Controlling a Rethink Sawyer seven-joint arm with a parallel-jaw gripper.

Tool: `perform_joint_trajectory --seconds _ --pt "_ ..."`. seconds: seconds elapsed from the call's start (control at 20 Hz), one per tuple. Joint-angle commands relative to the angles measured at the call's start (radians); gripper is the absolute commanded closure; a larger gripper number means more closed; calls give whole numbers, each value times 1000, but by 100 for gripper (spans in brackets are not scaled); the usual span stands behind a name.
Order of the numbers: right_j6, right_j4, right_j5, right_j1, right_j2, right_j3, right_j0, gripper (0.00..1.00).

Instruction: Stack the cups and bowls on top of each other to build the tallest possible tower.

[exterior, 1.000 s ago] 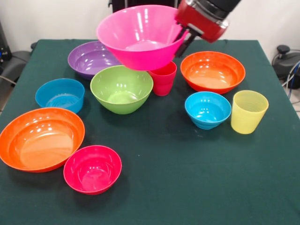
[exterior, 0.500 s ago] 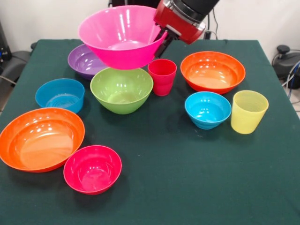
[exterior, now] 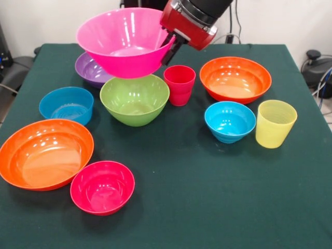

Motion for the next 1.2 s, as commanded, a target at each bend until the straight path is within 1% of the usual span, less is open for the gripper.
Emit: perform_joint_trajectory --seconds 0.05,0.55,0.75,1.2 --pt "-28 -72 -66 28 113 24 -14 100" --pt "-13 -65 -64 74 110 -18 -15 100" --pt "3 -60 -63 95 105 -37 -6 100" --pt "18 -52 -68 117 95 -55 5 100"
